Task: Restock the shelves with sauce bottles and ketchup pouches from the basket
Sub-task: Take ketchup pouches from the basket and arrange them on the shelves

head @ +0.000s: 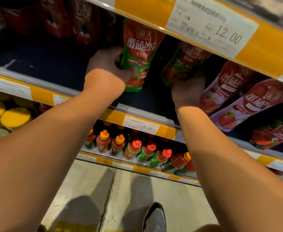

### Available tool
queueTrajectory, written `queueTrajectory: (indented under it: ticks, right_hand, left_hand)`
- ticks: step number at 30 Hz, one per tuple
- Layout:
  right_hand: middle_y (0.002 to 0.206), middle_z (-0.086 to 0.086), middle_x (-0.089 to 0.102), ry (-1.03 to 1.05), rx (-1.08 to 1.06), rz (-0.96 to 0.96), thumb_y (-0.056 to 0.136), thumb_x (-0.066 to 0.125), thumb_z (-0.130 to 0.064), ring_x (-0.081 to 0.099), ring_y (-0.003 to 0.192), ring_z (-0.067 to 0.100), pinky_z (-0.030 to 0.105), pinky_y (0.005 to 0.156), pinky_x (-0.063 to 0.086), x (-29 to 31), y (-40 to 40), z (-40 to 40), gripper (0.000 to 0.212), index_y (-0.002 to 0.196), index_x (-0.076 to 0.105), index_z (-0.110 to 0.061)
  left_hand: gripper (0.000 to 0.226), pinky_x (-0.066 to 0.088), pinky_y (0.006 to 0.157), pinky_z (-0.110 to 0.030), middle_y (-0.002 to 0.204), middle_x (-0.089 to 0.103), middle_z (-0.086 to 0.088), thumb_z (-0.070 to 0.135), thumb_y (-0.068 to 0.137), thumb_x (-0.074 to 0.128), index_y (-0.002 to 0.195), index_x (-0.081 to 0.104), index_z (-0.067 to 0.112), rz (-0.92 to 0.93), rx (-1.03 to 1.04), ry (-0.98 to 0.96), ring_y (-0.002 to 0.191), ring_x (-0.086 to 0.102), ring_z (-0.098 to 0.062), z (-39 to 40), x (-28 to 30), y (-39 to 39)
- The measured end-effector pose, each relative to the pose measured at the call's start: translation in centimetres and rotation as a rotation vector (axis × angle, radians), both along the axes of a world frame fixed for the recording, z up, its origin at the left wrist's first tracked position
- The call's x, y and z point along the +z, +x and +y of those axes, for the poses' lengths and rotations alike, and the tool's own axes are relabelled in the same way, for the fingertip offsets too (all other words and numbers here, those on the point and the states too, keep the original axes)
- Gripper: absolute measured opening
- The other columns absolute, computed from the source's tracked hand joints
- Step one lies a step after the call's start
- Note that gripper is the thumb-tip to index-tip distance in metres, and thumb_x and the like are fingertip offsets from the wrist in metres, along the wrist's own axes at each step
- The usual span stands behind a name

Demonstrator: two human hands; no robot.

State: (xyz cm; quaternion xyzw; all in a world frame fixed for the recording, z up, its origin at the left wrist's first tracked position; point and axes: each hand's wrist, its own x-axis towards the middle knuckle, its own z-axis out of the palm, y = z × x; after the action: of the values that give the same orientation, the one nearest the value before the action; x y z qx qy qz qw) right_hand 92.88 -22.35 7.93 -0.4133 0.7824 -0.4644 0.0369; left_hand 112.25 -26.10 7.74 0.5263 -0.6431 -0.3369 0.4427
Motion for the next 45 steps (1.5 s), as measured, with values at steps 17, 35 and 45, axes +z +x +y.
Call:
queueTrajectory:
  ticks: [17, 35, 45]
  right_hand:
    - [0.133, 0.017, 0.062, -0.029, -0.013, -0.054, 0.093, 0.061, -0.022, 0.062, 0.123, 0.031, 0.041, 0.107, 0.049, -0.6, -1.5, -2.5, 0.054, 0.14, 0.048, 0.0]
    - [0.149, 0.005, 0.053, 0.047, 0.089, -0.039, 0.097, 0.063, -0.011, 0.052, 0.134, 0.022, 0.017, 0.101, 0.036, -1.0, -2.6, -2.6, 0.06, 0.153, 0.041, -0.015]
    - [0.148, 0.011, 0.053, 0.06, 0.077, -0.073, 0.095, 0.065, -0.015, 0.053, 0.133, 0.029, 0.047, 0.114, 0.043, -0.7, -2.0, -2.0, 0.061, 0.151, 0.041, -0.013]
  left_hand:
    - [0.039, 0.04, 0.088, -0.017, 0.129, 0.068, 0.007, 0.033, 0.09, 0.076, 0.128, 0.068, 0.029, -0.008, -0.017, -0.067, 0.119, 0.061, -0.009, -3.9, 0.7, -7.7]
    - [0.037, 0.044, 0.089, -0.014, 0.124, 0.066, 0.012, 0.022, 0.092, 0.071, 0.128, 0.068, 0.029, 0.033, -0.05, -0.101, 0.112, 0.056, 0.0, -5.1, -0.3, -8.5]
    - [0.043, 0.04, 0.093, -0.017, 0.137, 0.064, 0.004, 0.03, 0.093, 0.071, 0.136, 0.064, 0.027, -0.034, -0.103, -0.089, 0.127, 0.058, -0.012, -5.1, -0.6, -7.7]
